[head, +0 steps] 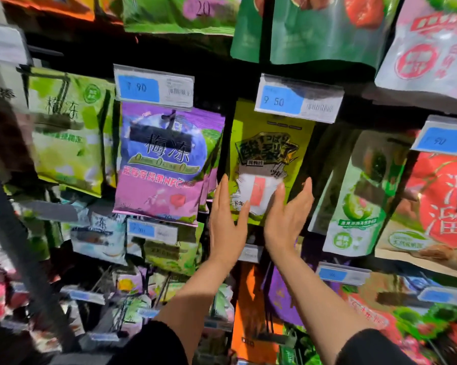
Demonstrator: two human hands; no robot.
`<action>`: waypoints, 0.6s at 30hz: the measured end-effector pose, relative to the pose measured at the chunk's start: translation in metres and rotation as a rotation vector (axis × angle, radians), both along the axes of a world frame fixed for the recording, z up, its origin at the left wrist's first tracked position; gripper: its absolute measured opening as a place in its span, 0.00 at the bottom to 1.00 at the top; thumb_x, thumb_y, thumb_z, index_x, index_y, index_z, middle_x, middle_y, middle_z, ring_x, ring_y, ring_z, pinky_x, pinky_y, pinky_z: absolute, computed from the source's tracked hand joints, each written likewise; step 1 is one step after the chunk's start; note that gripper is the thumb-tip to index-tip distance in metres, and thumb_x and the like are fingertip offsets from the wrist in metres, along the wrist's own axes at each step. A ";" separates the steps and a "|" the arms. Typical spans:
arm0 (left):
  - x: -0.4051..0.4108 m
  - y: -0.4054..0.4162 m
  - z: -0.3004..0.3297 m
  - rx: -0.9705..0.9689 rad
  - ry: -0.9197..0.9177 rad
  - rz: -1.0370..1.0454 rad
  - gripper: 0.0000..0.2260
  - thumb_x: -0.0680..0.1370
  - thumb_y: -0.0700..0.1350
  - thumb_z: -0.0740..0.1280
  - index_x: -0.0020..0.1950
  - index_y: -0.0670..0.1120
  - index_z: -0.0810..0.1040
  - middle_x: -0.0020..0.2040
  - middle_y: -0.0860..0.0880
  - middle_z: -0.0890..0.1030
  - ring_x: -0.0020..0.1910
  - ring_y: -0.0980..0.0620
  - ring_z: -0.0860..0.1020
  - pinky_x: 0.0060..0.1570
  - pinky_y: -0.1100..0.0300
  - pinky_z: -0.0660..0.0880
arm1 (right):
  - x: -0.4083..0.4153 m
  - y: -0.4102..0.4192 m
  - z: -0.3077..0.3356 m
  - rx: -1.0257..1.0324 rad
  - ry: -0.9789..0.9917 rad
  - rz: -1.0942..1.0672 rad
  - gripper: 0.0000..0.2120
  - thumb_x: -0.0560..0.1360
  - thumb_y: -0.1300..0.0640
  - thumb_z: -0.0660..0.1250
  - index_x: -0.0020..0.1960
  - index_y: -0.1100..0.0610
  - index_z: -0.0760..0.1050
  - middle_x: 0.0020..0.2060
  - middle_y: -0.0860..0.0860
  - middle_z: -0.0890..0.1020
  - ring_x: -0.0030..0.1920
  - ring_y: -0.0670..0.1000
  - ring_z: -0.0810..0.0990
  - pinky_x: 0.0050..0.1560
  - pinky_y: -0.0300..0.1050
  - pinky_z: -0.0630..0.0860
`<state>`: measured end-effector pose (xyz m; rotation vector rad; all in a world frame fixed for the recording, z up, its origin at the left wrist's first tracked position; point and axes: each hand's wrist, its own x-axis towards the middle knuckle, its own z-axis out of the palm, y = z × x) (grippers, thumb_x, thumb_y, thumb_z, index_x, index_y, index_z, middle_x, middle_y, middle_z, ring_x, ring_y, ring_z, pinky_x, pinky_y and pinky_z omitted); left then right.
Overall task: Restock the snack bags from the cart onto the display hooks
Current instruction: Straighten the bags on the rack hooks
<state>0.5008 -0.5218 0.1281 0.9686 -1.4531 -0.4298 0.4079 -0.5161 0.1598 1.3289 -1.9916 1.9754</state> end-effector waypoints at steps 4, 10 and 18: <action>0.033 0.010 -0.002 -0.107 0.115 0.253 0.23 0.78 0.51 0.62 0.70 0.40 0.68 0.66 0.42 0.73 0.66 0.45 0.70 0.65 0.48 0.66 | 0.034 0.010 -0.003 -0.237 0.215 0.000 0.27 0.77 0.49 0.63 0.67 0.67 0.66 0.61 0.62 0.72 0.63 0.58 0.69 0.65 0.52 0.67; 0.114 -0.016 0.023 -0.101 0.259 0.494 0.32 0.77 0.52 0.66 0.75 0.37 0.59 0.73 0.37 0.60 0.73 0.45 0.59 0.72 0.53 0.56 | 0.107 -0.001 0.001 -0.025 0.300 0.434 0.36 0.77 0.42 0.60 0.75 0.63 0.56 0.70 0.51 0.63 0.71 0.45 0.59 0.71 0.30 0.50; 0.164 -0.056 0.031 0.149 0.003 0.134 0.31 0.81 0.60 0.54 0.79 0.50 0.48 0.79 0.50 0.56 0.75 0.49 0.59 0.70 0.54 0.58 | 0.139 -0.038 0.020 0.190 -0.019 0.458 0.31 0.82 0.44 0.49 0.79 0.53 0.40 0.78 0.49 0.49 0.78 0.48 0.47 0.76 0.47 0.47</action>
